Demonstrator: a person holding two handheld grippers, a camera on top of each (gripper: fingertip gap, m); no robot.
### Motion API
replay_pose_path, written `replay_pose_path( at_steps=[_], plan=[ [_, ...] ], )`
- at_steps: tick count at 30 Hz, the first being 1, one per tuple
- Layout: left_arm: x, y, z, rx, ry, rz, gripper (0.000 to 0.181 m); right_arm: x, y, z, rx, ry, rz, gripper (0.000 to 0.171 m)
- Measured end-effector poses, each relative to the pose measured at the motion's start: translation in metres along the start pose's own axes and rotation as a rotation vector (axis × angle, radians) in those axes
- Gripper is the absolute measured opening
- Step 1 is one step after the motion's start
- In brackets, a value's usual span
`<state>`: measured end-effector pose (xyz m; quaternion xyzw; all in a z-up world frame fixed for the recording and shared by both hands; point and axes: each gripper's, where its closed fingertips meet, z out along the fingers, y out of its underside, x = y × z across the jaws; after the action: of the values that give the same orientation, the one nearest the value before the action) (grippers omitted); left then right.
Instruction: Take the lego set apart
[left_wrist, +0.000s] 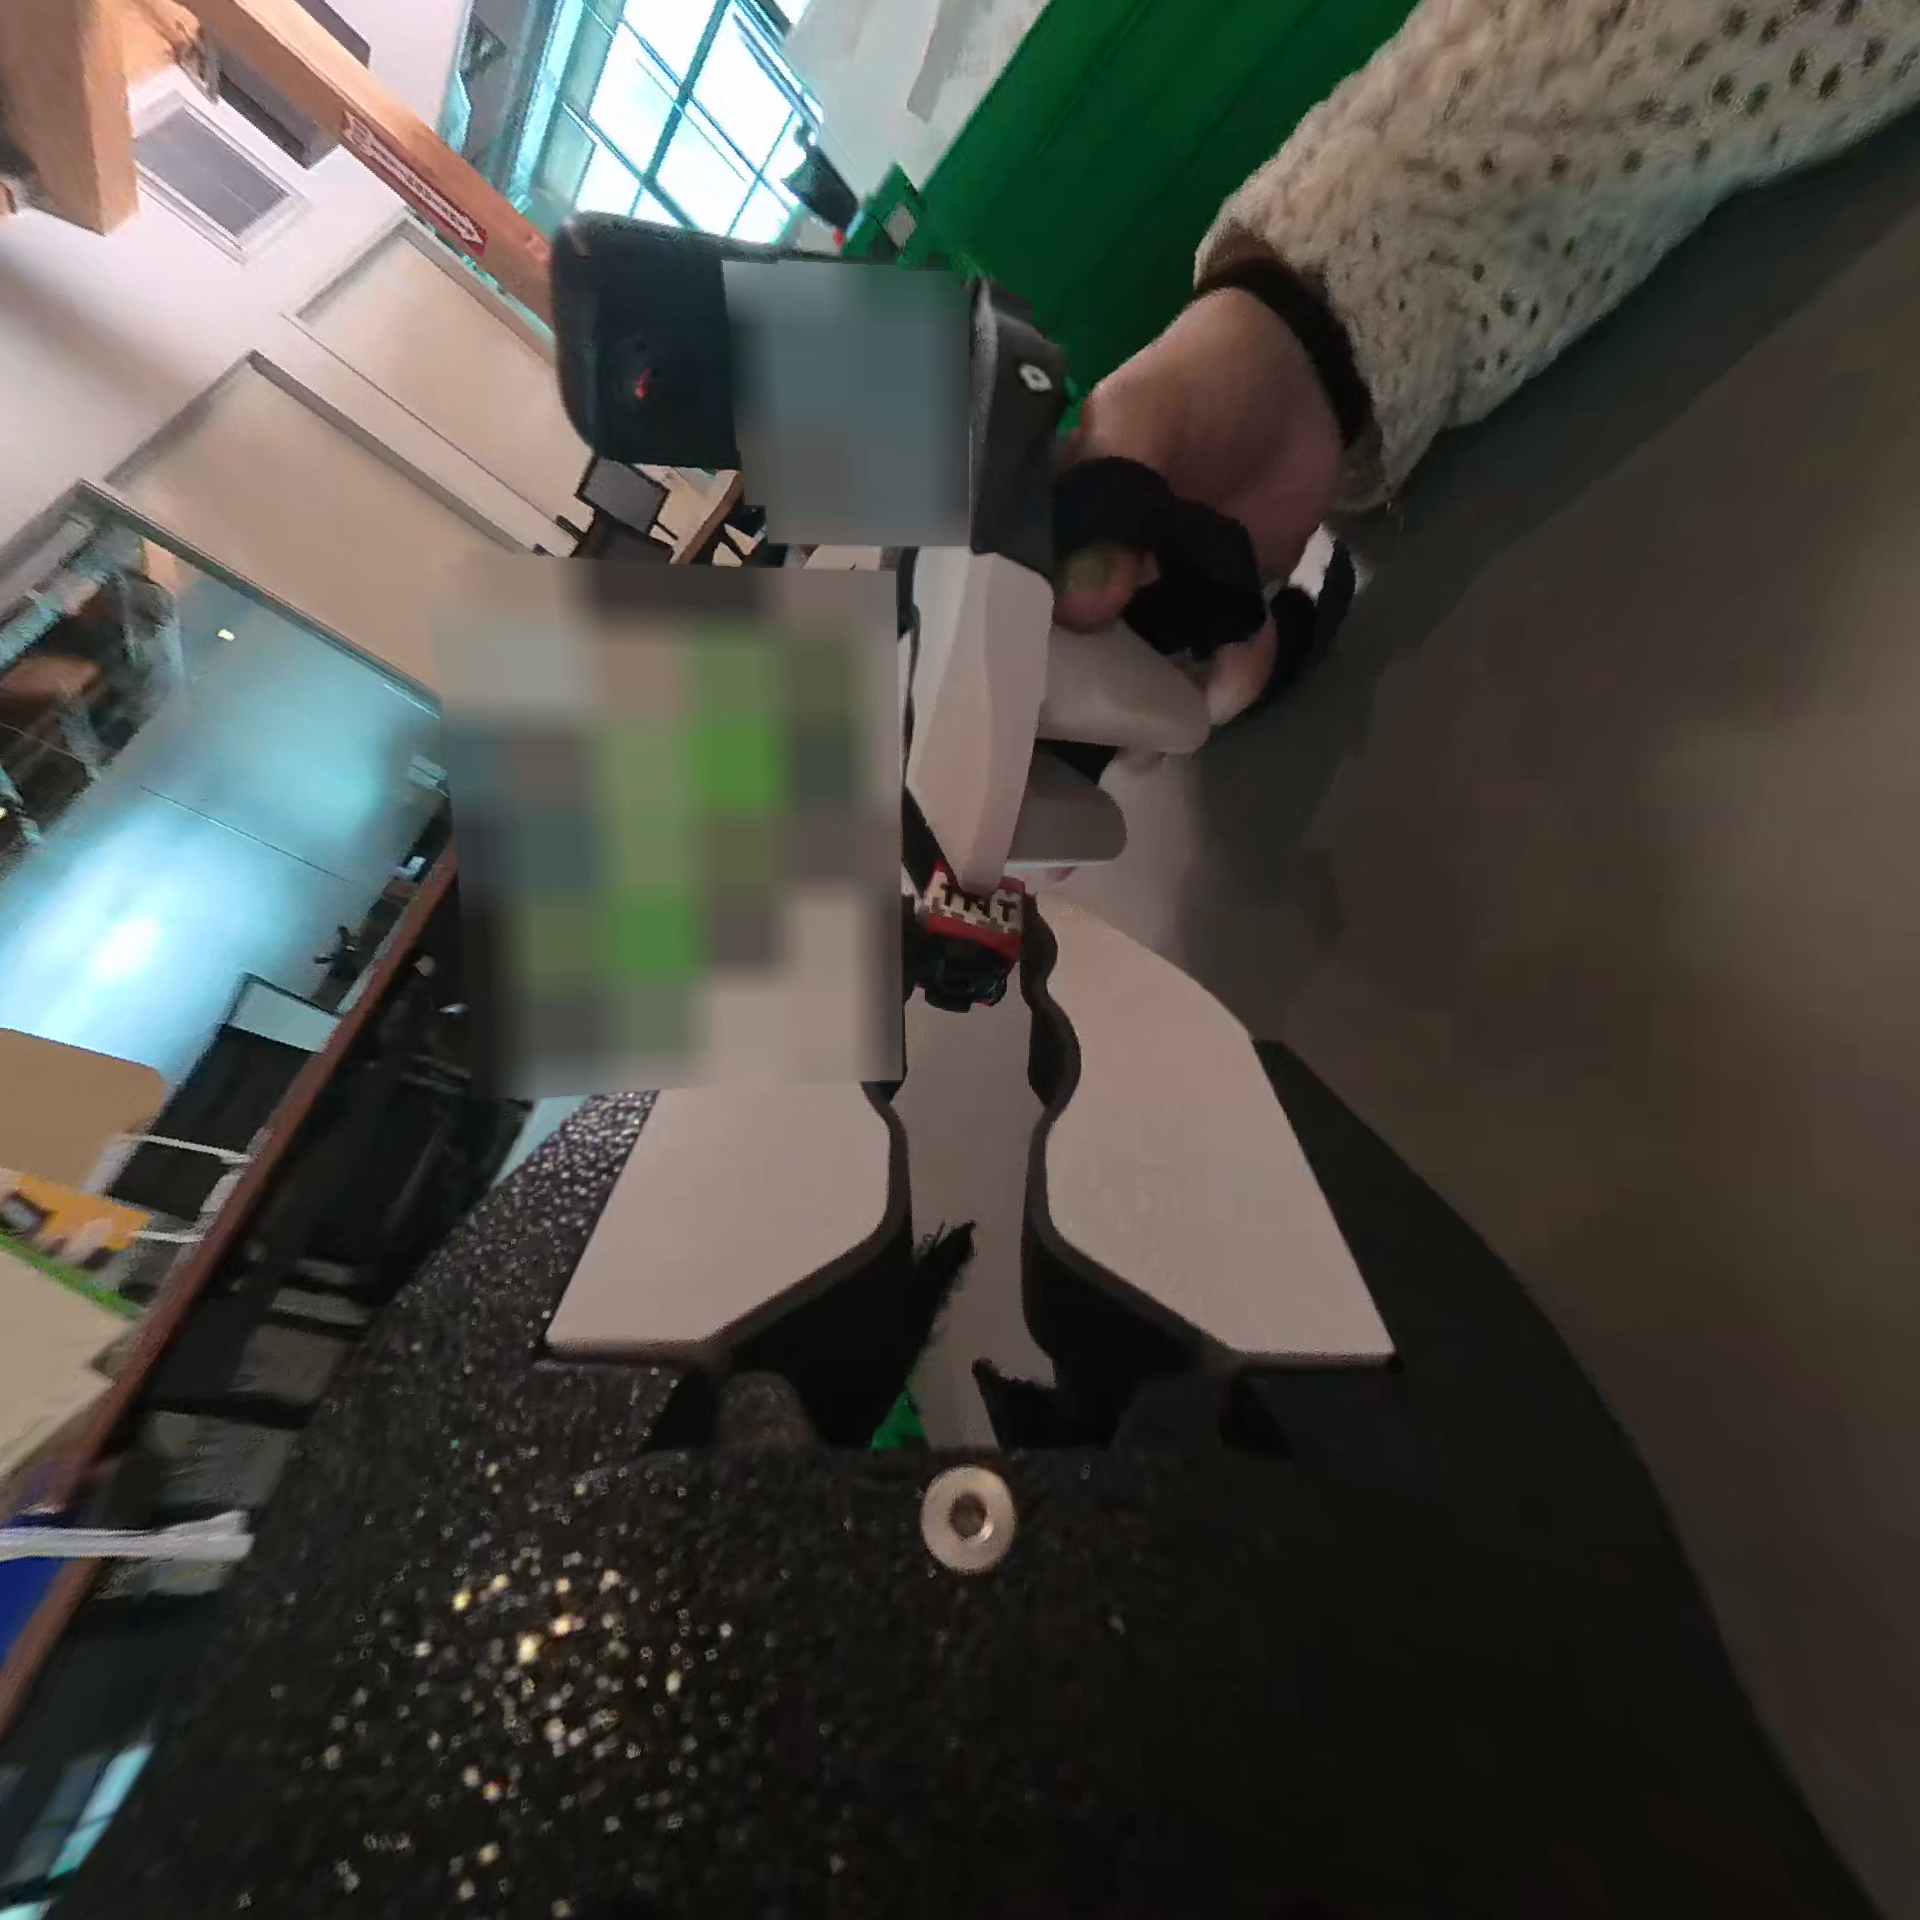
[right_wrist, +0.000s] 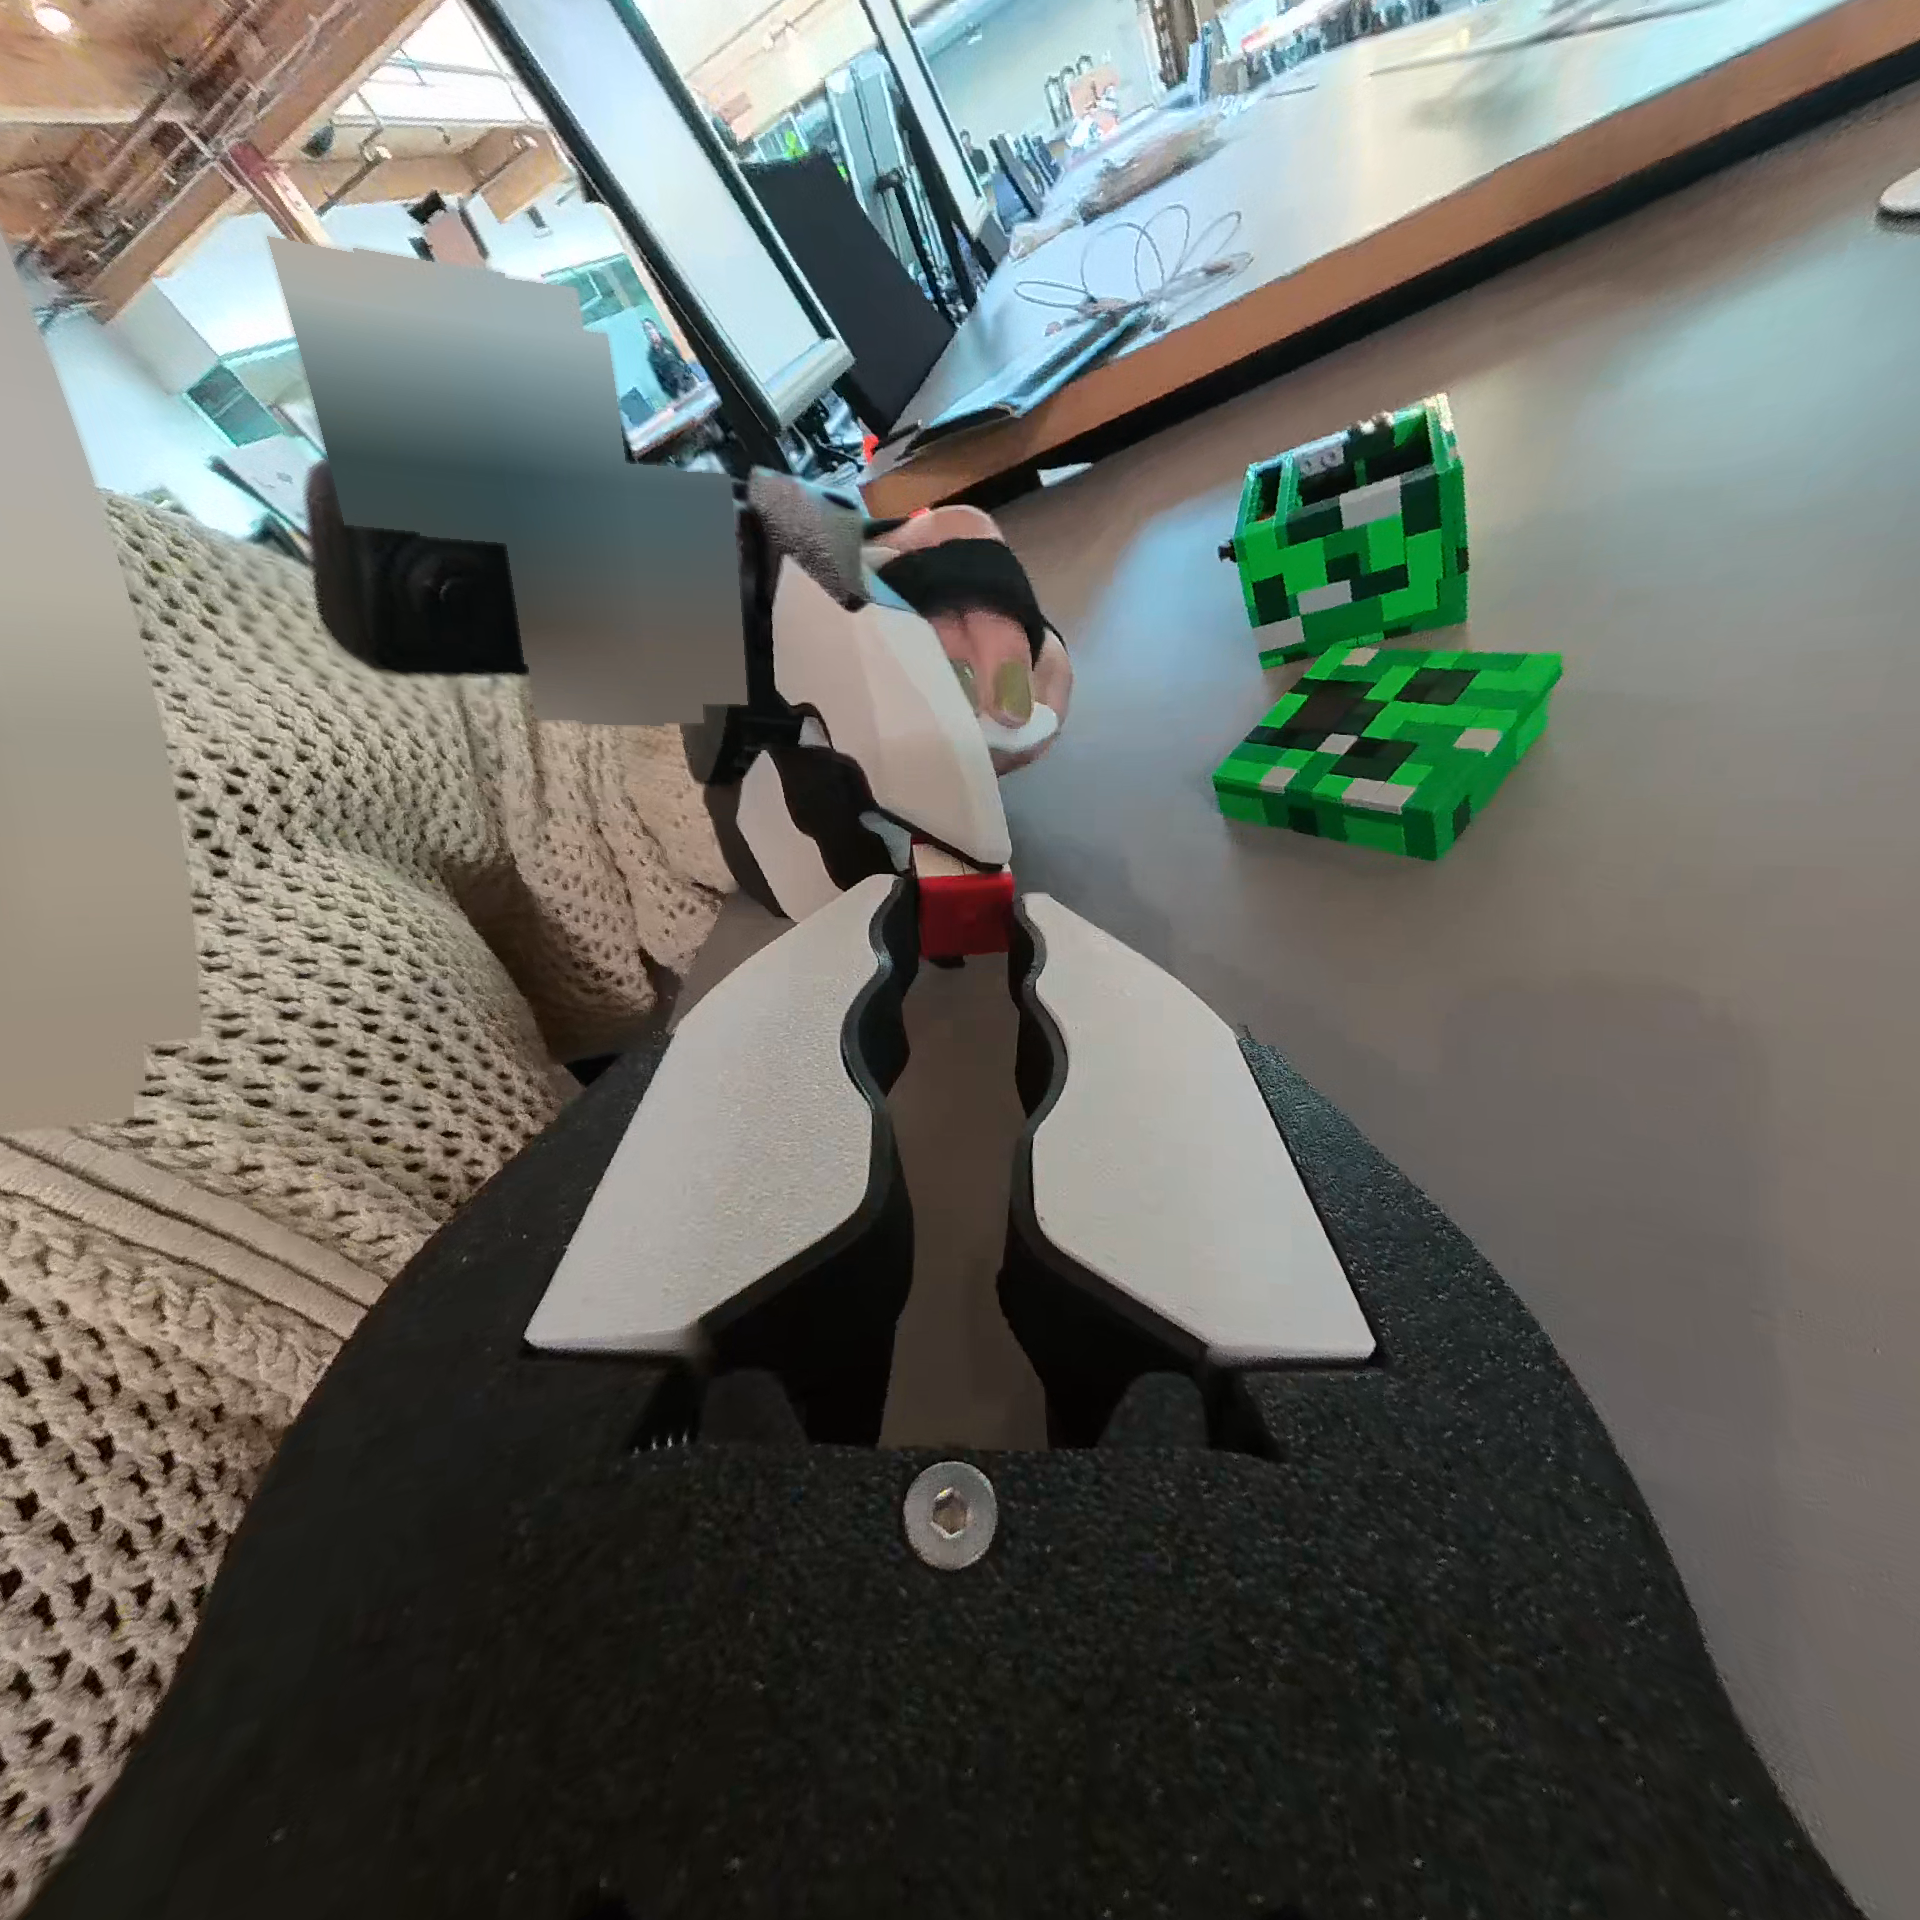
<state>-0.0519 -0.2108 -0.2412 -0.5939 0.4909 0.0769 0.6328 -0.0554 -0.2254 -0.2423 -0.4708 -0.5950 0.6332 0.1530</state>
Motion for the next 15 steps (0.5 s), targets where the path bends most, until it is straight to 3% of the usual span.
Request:
replay_pose_path(
  at_steps=[1, 15],
  plan=[
    [-0.001, -0.005, -0.002, 0.030, 0.016, -0.050, 0.018, -0.004, -0.003, -0.001, 0.021, -0.026, -0.011, 0.015],
    [-0.005, -0.038, -0.014, 0.302, 0.202, -0.480, 0.018, -0.031, -0.016, -0.007, 0.165, -0.258, -0.035, 0.014]
  ],
)
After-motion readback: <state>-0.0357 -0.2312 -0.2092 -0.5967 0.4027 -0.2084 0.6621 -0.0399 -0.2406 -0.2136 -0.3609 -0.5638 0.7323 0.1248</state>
